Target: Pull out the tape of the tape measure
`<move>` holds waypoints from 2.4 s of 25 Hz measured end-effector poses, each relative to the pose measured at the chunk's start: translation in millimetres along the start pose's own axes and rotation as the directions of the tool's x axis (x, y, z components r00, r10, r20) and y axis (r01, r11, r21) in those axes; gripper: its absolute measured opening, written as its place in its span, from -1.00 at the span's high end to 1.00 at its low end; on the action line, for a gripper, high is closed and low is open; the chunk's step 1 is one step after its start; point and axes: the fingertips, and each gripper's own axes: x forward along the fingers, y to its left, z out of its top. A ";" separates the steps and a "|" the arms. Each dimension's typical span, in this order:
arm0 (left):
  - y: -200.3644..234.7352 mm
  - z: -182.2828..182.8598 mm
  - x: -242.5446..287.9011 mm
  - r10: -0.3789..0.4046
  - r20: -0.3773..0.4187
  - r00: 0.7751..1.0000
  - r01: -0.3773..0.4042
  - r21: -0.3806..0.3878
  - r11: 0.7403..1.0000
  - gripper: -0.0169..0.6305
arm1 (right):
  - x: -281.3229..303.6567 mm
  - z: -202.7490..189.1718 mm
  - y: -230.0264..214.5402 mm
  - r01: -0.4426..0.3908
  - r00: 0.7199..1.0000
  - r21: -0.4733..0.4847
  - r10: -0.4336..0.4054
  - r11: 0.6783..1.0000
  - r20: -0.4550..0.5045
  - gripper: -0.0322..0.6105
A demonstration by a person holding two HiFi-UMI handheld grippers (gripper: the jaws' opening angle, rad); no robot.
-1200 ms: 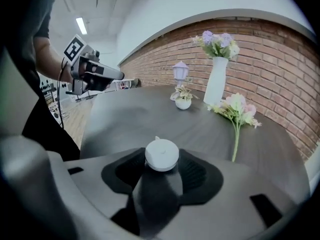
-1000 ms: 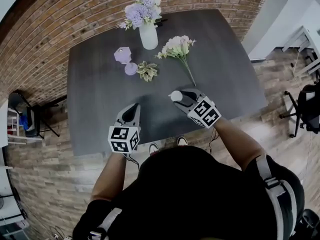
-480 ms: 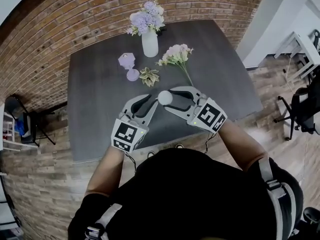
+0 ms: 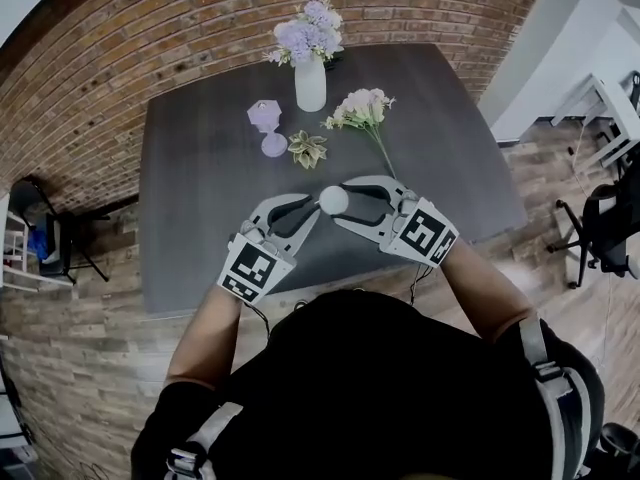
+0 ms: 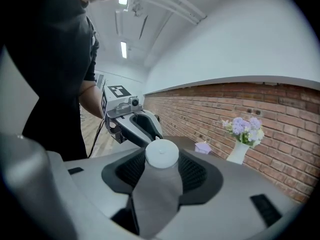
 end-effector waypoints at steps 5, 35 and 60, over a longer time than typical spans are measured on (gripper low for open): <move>-7.8 1.2 1.5 -0.026 -0.017 1.000 0.026 0.037 0.999 0.90 | -1.7 -0.7 1.7 -0.022 1.000 -0.013 0.022 1.000 -0.003 0.26; 161.4 -54.2 -136.5 0.669 -0.098 0.737 -0.666 -0.273 0.694 0.92 | -127.0 -79.5 -168.5 0.555 0.825 0.306 -0.558 0.774 -0.085 0.27; 125.2 -120.0 -88.8 0.545 -0.252 0.800 -0.600 -0.359 0.715 0.92 | -81.1 -143.8 -135.0 0.486 0.873 0.358 -0.428 0.797 -0.233 0.27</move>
